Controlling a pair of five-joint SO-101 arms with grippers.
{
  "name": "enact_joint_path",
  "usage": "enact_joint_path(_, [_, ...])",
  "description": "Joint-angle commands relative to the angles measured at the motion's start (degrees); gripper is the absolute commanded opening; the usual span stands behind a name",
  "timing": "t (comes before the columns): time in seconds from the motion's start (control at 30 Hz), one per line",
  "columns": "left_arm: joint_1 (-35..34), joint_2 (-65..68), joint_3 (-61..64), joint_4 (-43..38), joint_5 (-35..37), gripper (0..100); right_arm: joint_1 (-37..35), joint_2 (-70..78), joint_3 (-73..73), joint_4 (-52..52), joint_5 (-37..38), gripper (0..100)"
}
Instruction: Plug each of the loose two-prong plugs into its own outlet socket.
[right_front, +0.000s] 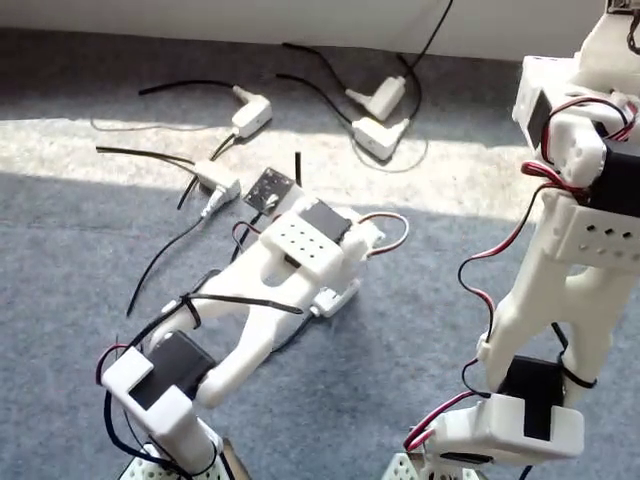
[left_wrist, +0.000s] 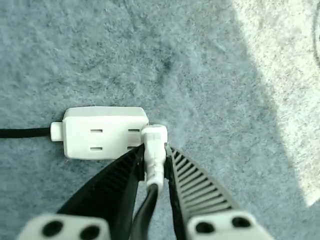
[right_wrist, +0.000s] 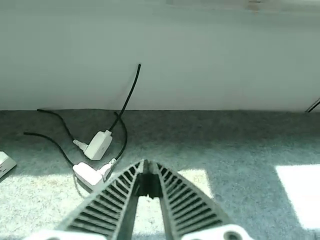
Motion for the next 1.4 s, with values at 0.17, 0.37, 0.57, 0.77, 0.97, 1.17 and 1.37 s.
enact_joint_path(0.17, [0.75, -4.18, -2.07, 7.82, -2.02, 1, 0.57, -0.22, -1.54, -1.10, -0.26, 0.6])
enact_joint_path(0.37, [0.40, -4.26, -4.18, 8.26, -2.73, 1, 0.48, -0.22, -1.54, -1.10, -0.44, 0.6])
enact_joint_path(0.57, [0.31, -4.26, -7.78, 12.48, -2.81, 1, 0.48, -0.22, -1.54, -1.10, -0.44, 0.6])
enact_joint_path(0.77, [0.31, -4.18, -12.18, 22.59, -2.46, 1, 0.40, -0.22, -1.54, -1.10, -0.53, 0.6])
enact_joint_path(0.97, [0.31, -3.65, -9.54, 19.96, -2.46, 1, 0.40, -0.22, -1.54, -1.10, -0.53, 0.6])
enact_joint_path(1.17, [0.48, -3.65, -5.05, 14.24, -2.55, 1, 0.40, -0.22, -1.54, -1.10, -0.53, 0.6])
enact_joint_path(1.37, [0.48, -3.65, -3.12, 12.40, -2.46, 1, 0.40, -0.22, -1.54, -1.10, -0.53, 0.6])
